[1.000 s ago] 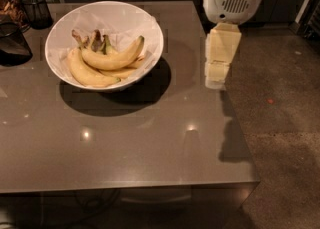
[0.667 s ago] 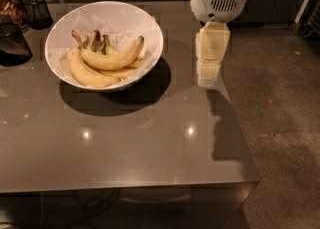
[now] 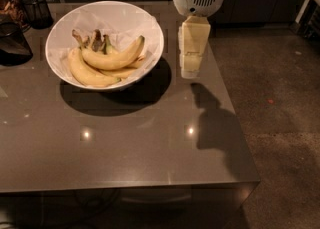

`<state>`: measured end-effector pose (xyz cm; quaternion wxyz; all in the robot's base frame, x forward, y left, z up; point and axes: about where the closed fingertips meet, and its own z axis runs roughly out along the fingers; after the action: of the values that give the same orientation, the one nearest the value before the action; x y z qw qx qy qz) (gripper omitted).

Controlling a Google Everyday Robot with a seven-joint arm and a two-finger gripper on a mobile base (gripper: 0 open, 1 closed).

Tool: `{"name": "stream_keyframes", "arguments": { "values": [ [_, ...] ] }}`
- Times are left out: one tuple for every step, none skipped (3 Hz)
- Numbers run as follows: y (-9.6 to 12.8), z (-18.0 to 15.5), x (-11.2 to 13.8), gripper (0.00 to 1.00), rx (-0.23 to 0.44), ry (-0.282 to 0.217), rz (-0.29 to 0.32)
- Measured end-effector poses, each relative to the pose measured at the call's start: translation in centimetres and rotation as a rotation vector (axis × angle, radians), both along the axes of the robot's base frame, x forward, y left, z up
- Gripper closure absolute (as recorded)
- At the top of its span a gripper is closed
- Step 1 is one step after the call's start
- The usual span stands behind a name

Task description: Pick banana from white bowl

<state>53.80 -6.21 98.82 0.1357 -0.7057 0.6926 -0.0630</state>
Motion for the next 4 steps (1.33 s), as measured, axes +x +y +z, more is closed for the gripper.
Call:
{"name": "stream_keyframes", "arguments": {
  "values": [
    [5.1, 0.2, 4.4, 0.00, -0.004, 0.006, 0.097],
    [9.0, -0.4, 7.4, 0.00, -0.007, 0.005, 0.168],
    [10.1, -0.2, 8.2, 0.00, 0.024, -0.023, 0.173],
    [11.4, -1.3, 9.0, 0.00, 0.078, 0.013, 0.147]
  ]
}}
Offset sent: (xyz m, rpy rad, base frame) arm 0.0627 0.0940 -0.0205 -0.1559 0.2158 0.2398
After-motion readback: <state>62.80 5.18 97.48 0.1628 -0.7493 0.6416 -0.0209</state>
